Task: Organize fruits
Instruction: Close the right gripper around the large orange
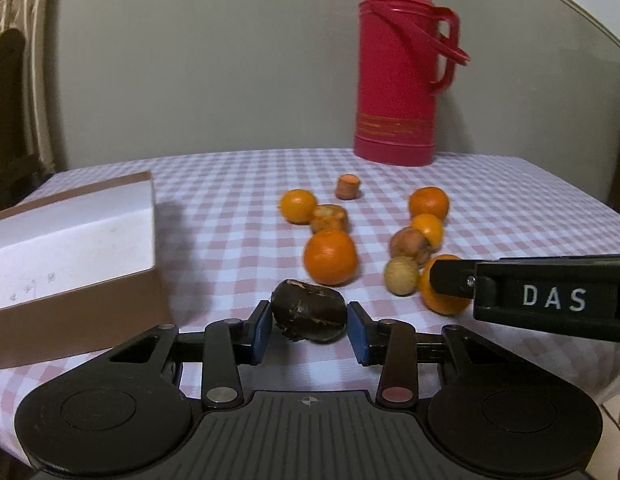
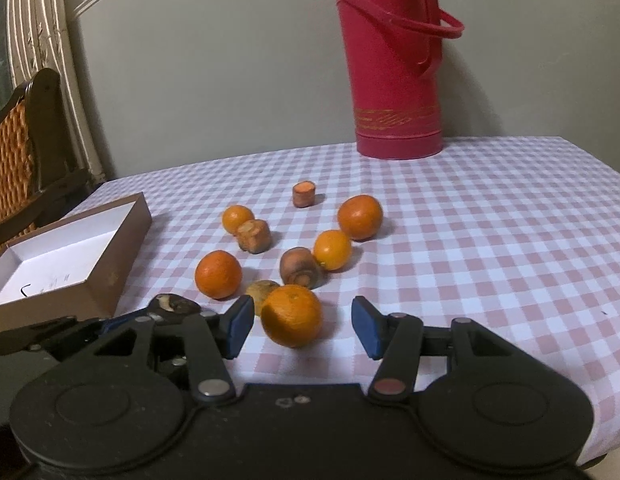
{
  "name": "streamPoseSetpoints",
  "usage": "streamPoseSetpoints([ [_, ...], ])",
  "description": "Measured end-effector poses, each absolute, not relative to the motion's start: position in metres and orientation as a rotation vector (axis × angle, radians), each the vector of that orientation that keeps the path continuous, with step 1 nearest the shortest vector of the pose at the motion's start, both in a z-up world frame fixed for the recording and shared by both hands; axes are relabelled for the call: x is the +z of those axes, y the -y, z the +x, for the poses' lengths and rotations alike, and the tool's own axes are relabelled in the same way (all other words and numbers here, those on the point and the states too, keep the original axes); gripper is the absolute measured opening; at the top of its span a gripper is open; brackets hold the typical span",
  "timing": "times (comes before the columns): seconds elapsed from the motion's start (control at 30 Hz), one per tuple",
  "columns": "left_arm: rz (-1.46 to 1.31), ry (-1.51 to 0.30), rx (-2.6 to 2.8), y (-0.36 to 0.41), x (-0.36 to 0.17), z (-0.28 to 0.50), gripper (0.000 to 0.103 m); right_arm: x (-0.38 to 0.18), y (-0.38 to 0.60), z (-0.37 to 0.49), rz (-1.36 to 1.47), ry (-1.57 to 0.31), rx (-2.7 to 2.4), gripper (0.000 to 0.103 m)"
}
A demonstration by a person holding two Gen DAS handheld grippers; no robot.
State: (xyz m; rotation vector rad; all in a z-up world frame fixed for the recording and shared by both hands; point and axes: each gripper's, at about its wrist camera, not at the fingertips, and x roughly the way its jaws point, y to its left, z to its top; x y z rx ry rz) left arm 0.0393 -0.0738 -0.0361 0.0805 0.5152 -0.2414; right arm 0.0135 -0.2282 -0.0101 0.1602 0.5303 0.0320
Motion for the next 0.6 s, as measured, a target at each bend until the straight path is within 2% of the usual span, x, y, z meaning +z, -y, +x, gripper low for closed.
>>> streamPoseSetpoints([
  [0.13,0.084,-0.515,-0.236,0.067,-0.037,0.039,0.041,-0.015,0.223,0.023,0.156,-0.549,0.03,0.045],
  [0.2,0.085,-0.515,-0.236,0.066,-0.037,0.04,0.041,-0.018,0.221,0.028,0.157,-0.561,0.03,0.035],
  [0.3,0.086,-0.516,-0.236,0.065,-0.038,0.04,0.041,-0.023,0.219,0.033,0.146,-0.582,0.027,0.03],
  [0.6,0.074,-0.508,-0.227,0.065,-0.036,0.039,0.041,-0.018,0.22,0.021,0.117,-0.552,0.022,0.029],
])
